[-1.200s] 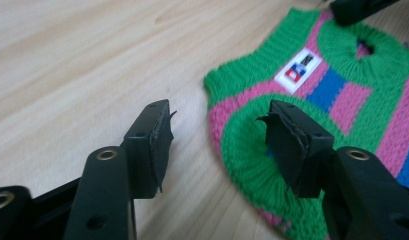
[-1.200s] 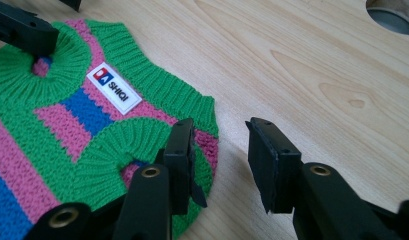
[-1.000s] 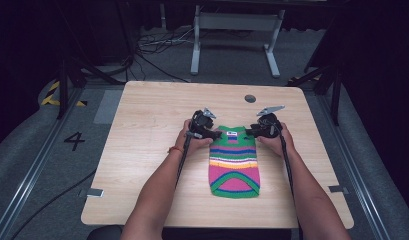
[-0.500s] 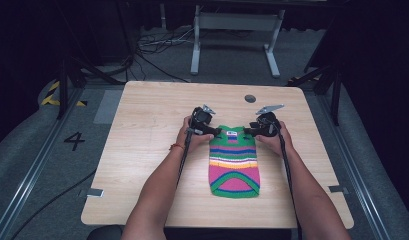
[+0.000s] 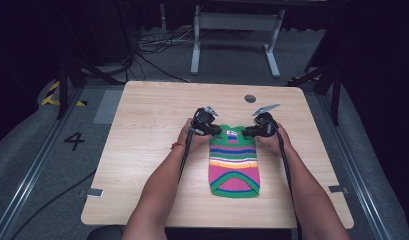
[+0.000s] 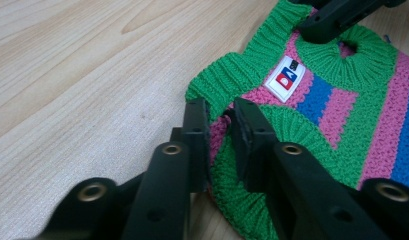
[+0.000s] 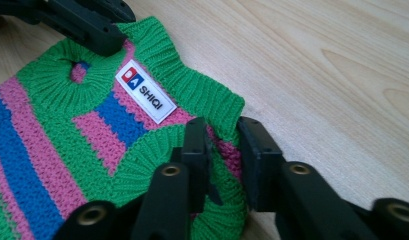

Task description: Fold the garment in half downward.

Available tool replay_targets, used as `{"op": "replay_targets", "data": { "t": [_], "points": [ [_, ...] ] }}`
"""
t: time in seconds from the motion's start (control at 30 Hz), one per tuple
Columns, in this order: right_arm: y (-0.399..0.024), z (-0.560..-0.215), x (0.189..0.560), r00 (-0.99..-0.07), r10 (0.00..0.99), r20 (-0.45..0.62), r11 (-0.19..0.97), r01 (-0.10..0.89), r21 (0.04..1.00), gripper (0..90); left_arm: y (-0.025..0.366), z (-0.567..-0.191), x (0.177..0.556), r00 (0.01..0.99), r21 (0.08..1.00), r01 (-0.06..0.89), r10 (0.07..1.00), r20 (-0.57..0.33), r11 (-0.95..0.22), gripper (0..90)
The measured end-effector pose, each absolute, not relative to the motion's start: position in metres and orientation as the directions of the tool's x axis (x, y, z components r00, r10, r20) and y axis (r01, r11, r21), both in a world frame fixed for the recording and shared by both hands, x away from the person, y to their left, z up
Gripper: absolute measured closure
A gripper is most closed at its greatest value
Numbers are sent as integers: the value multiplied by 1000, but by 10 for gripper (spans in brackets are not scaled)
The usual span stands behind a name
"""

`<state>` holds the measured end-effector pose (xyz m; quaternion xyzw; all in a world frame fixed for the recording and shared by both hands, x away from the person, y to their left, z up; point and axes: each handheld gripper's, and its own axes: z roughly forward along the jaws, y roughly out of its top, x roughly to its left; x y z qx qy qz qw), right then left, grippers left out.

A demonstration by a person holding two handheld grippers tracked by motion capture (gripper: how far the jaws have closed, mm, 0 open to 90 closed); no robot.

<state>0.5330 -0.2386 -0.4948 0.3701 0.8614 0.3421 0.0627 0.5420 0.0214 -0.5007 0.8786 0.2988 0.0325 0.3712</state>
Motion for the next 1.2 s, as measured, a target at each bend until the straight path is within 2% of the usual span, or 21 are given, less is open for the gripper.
{"op": "replay_targets", "data": {
  "t": [0.17,0.6,0.9,1.2],
  "points": [
    [-238,-493,533,-718,683,132,494,587,641,841,21,-493,541,830,670,468,546,-111,-576,826],
    [-235,-457,523,-744,663,80,451,482,751,845,34,-463,537,816,728,415,577,-33,-545,830],
    [-240,-435,509,-775,629,59,431,410,804,843,38,-432,525,848,755,312,527,52,-577,827],
    [-244,-430,490,-810,584,53,433,366,824,836,41,-425,504,879,755,236,466,103,-612,825]
  ]
}}
